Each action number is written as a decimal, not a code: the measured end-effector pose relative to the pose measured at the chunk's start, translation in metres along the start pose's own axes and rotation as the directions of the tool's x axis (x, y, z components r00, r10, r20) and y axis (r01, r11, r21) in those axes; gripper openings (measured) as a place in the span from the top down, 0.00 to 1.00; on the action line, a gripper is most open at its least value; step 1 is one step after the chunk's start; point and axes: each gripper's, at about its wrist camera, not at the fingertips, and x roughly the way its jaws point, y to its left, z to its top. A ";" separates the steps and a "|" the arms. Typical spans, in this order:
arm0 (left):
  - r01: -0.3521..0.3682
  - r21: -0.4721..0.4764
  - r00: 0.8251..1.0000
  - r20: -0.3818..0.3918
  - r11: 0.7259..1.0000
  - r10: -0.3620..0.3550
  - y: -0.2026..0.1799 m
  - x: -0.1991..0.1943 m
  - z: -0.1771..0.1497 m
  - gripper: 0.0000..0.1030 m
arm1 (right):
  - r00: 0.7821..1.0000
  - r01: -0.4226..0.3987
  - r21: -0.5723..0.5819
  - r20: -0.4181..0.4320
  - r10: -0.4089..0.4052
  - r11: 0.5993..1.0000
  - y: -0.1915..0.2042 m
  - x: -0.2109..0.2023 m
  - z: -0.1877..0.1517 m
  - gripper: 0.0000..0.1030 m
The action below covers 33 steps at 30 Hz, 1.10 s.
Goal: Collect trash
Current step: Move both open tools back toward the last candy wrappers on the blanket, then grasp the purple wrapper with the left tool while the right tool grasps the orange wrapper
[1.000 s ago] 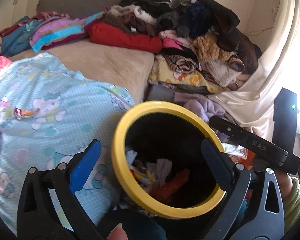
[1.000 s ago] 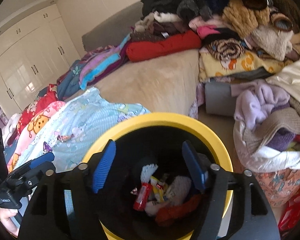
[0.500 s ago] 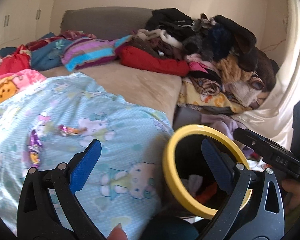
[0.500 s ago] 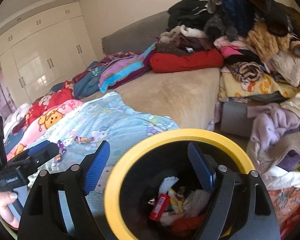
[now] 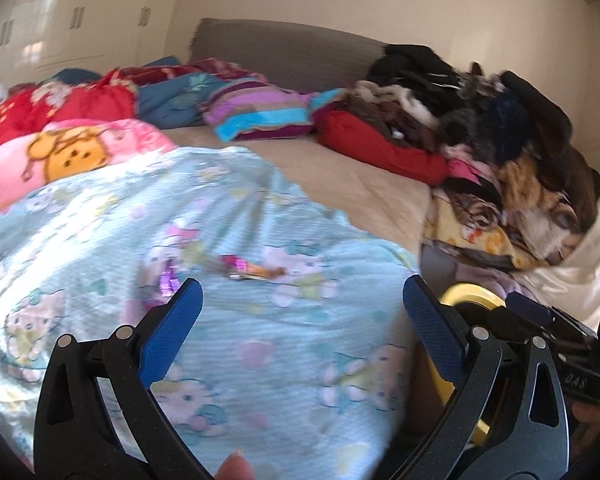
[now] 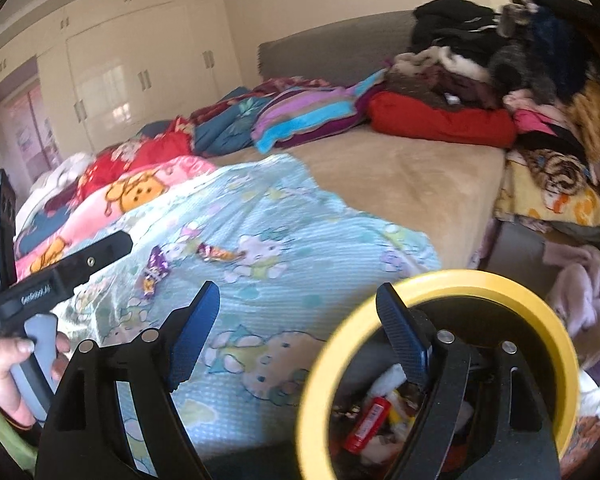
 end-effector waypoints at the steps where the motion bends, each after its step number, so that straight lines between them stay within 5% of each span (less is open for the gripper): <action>1: -0.015 -0.014 1.000 0.000 1.000 0.015 0.009 0.000 0.000 0.11 | 1.000 -0.007 -0.008 -0.009 0.007 1.000 0.005 0.007 0.001 0.24; 11: -0.114 -0.136 0.993 -0.051 0.984 0.108 0.082 0.016 -0.008 0.12 | 0.993 -0.064 0.007 -0.100 0.064 0.998 0.044 0.098 0.029 0.25; 24: -0.107 -0.196 0.987 -0.138 0.975 0.080 0.109 0.055 -0.026 0.41 | 0.963 -0.020 0.139 -0.263 0.057 0.990 0.058 0.213 0.026 0.47; 27: -0.114 -0.210 0.985 -0.154 0.971 0.083 0.113 0.065 -0.028 0.41 | 0.957 -0.024 0.174 -0.282 0.073 0.984 0.058 0.231 0.024 0.56; 31: -0.119 -0.226 0.982 -0.172 0.967 0.080 0.117 0.075 -0.031 0.49 | 0.952 -0.042 0.187 -0.290 0.096 0.981 0.061 0.243 0.021 0.91; 33: -0.124 -0.227 0.979 -0.190 0.966 0.081 0.118 0.081 -0.032 0.58 | 0.958 -0.055 0.166 -0.268 0.099 0.985 0.065 0.237 0.021 0.92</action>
